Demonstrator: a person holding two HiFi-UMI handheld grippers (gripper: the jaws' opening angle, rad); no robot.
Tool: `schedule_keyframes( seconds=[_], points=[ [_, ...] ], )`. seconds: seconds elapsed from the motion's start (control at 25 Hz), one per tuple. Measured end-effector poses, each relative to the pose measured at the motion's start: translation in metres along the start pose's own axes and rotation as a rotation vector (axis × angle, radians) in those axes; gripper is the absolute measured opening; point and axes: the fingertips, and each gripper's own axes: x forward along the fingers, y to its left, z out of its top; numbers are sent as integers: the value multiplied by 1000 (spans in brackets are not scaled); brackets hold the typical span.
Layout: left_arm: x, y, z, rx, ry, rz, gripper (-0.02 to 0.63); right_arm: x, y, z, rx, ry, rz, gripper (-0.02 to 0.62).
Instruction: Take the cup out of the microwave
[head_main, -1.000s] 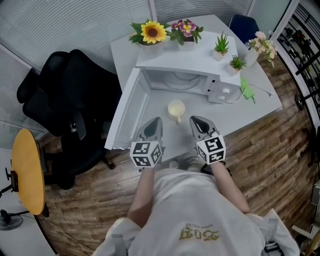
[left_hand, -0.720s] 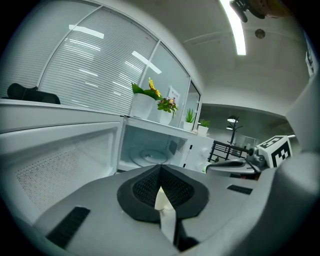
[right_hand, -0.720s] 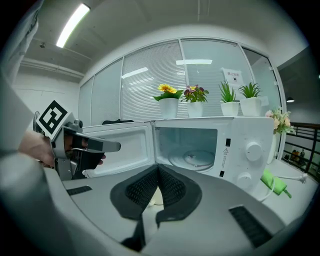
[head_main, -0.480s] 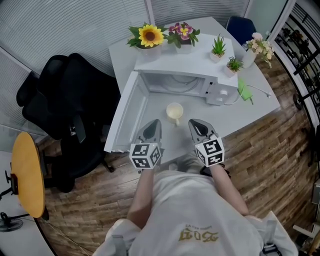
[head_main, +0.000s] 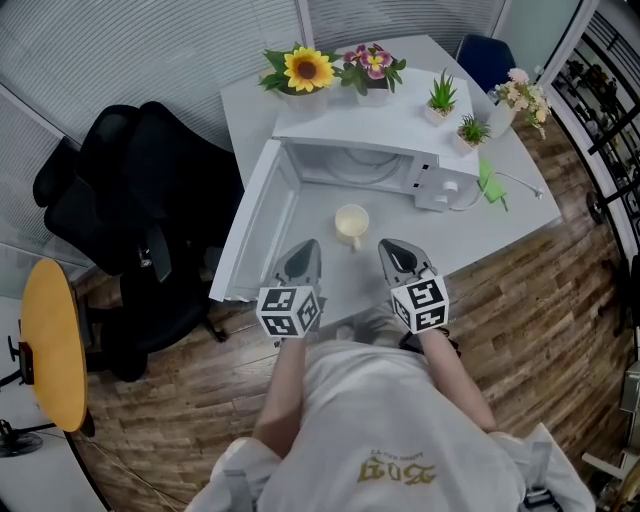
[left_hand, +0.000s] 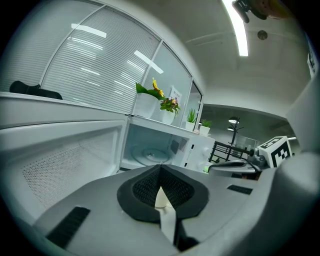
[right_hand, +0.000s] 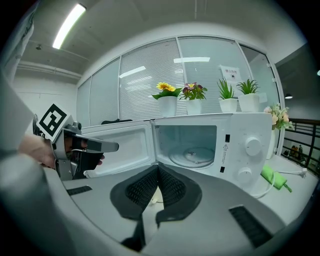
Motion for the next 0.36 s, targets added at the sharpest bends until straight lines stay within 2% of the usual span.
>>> schedule_keyframes(
  seconds=[0.36],
  points=[
    [1,-1,-4,-2,11,-3,14,-2,-1,-4,5,9,-1,11]
  ],
)
